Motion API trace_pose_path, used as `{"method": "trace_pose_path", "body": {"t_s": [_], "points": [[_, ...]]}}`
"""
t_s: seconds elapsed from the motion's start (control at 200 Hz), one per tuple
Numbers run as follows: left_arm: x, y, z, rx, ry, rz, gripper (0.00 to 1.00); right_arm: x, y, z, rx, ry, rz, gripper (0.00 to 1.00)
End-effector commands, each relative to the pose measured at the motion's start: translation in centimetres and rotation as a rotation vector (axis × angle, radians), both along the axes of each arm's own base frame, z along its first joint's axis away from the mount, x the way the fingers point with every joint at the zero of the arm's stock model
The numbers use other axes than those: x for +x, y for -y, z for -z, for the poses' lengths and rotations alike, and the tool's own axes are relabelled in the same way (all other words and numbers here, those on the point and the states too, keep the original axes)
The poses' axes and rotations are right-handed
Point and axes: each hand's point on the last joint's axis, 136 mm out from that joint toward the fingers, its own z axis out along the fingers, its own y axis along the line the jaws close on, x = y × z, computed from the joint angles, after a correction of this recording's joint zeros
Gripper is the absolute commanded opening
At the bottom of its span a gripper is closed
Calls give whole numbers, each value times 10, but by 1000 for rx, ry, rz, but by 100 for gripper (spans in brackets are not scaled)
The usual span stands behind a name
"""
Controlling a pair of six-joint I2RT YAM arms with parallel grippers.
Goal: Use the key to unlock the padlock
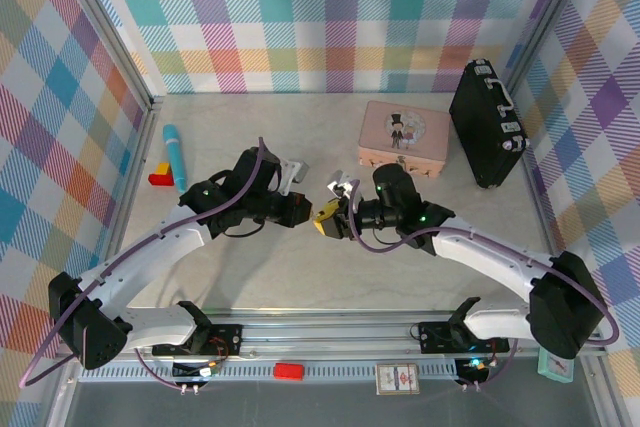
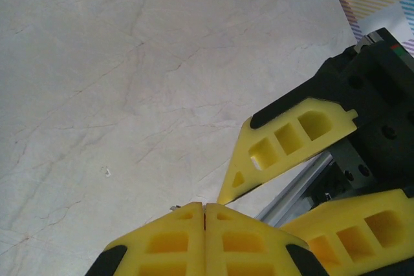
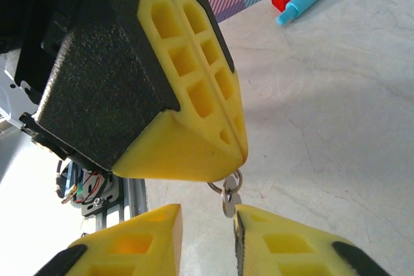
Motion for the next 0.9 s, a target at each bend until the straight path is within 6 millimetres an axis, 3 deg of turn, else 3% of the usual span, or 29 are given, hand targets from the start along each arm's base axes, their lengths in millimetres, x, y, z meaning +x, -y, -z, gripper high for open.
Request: {"method": "trace_pose_path", "body": {"t_s": [0.0, 0.325, 0.485, 0.675, 0.895], "points": [[-3, 8, -9, -25, 8, 33, 0, -4, -7, -15, 35, 17, -57, 25], [-2, 11, -8, -26, 0, 35, 0, -8, -10, -11, 22, -6, -97, 14], [1, 8, -7, -12, 3, 16, 0, -8, -7, -8, 22, 4, -83, 28], [2, 11, -4, -16, -14, 15, 0, -6, -6, -7, 21, 5, -59, 29], [1, 14, -4, -21, -22, 24, 0, 12, -8, 8, -65, 33, 47, 29]]}}
